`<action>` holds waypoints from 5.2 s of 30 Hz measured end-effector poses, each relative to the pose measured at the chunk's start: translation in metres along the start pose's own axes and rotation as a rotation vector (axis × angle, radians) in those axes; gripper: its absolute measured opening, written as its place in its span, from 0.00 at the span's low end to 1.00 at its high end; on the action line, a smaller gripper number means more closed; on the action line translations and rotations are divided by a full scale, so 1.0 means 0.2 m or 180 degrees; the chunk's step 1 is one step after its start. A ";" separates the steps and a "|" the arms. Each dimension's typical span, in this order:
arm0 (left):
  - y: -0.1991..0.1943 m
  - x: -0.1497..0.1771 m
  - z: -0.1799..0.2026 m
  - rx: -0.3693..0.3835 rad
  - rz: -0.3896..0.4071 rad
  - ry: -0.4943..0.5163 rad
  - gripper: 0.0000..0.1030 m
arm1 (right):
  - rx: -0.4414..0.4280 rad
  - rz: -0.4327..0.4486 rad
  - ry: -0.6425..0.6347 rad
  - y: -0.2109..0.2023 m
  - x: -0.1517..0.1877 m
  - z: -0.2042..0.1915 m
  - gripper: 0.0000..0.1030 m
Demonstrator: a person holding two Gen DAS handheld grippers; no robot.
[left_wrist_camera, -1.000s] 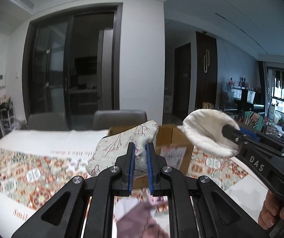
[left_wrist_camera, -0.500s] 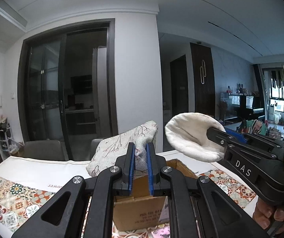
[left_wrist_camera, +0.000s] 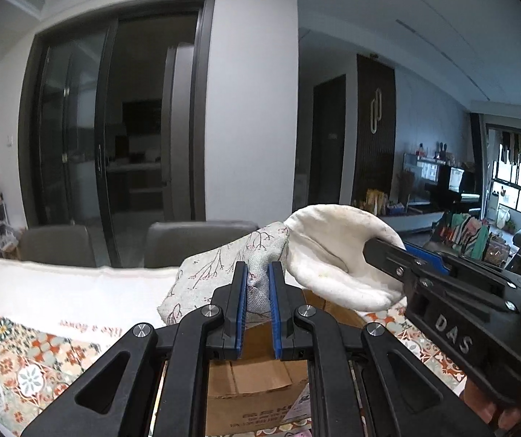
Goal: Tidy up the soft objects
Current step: 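Carry the pouch and cap up over the cardboard box with both tools, then open both tools to drop the pouch and cap into the box, then lower both tools back toward the mauve towel and pink hair ties, then grasp the mauve towel with the left tool while the right tool grasps the pink hair ties, then lift the towel and hair ties up over the cardboard box with both tools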
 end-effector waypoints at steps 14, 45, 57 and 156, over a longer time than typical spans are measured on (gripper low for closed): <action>0.24 0.28 0.00 0.0030 -0.0704 -0.0007 0.18 | -0.0003 -0.0623 -0.0106 0.28 0.27 0.10 0.13; -0.21 0.19 -0.01 -0.0328 -0.0572 0.0060 0.54 | 0.0332 -0.0445 -0.0050 -0.10 0.16 0.12 0.46; -0.46 0.29 -0.01 -0.0394 -0.0633 0.0150 0.57 | 0.0418 -0.0478 -0.0133 -0.34 0.22 0.05 0.46; -0.82 0.74 0.06 -0.0098 -0.0669 -0.0147 0.09 | 0.0242 -0.1244 0.0096 -0.68 0.84 -0.06 0.12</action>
Point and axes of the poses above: each gripper's, at about its wrist camera, not at the fingertips, and y roughly the way its jaws point, z to its right, x to its underside, the point moved 6 cm from there along y, roughly the way its jaws point, and after that the axes turned 10 degrees about z, right-handed, at the moved point
